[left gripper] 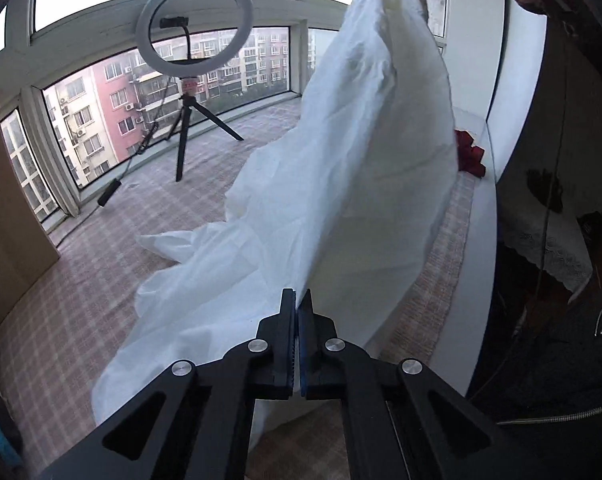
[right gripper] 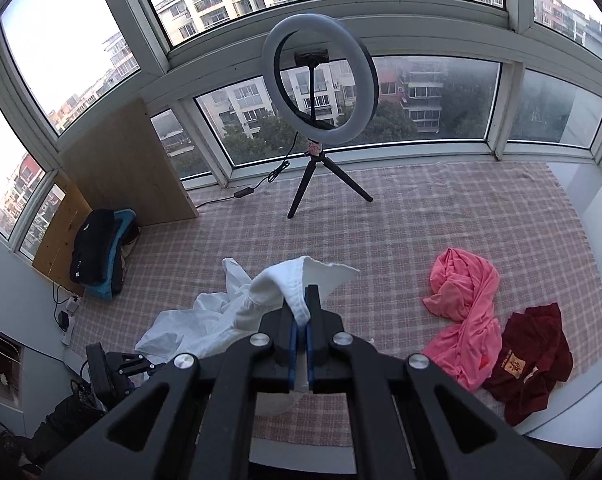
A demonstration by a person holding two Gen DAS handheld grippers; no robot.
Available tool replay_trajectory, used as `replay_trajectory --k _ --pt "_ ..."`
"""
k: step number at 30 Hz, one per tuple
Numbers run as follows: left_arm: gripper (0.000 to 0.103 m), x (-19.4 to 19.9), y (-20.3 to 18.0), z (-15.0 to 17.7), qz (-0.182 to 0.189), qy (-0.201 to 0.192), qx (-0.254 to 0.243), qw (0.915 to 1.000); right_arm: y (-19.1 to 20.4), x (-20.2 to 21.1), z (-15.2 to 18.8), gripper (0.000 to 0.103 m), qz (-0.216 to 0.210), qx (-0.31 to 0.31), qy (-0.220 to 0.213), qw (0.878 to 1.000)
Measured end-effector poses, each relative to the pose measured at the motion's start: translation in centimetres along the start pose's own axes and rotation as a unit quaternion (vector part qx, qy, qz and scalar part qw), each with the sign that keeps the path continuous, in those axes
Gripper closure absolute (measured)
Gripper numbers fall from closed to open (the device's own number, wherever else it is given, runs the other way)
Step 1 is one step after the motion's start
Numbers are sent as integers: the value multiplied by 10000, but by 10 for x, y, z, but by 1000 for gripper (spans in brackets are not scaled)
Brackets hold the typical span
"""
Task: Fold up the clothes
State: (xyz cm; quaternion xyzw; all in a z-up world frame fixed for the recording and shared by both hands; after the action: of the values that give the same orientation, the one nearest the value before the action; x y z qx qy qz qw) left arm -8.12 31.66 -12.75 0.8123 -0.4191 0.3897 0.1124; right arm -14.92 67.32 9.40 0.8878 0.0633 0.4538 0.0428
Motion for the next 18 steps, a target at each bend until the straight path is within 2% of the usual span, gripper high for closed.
replay_trajectory --k 4,7,9,12,18 --pt "102 -29 -21 26 290 391 25 9988 11 -9 8 100 -54 118 116 9998" --pt "91 -41 -28 37 350 552 76 9978 22 -14 13 100 -69 226 209 9995" --pt "77 -41 -28 43 262 527 55 9983 27 -16 16 100 -58 285 257 9992" --pt "69 -35 -22 51 95 489 -63 9987 28 -14 17 100 -43 292 270 9992" --pt "67 -37 -22 58 -352 423 -605 9967 20 -7 15 100 -123 15 288 9995"
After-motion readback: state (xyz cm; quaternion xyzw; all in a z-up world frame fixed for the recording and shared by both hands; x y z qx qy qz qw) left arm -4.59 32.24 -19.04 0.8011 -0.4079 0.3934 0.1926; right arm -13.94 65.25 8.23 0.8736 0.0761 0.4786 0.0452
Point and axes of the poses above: each gripper's, at about its wrist camera, not at the fingertips, and x roughly against the way its jaws point, y to its left, z to its underside, the point moved 6 cm from there along -x, roughly the way its jaws point, and after that the axes turned 10 degrees about x, right-handed, at the moved point
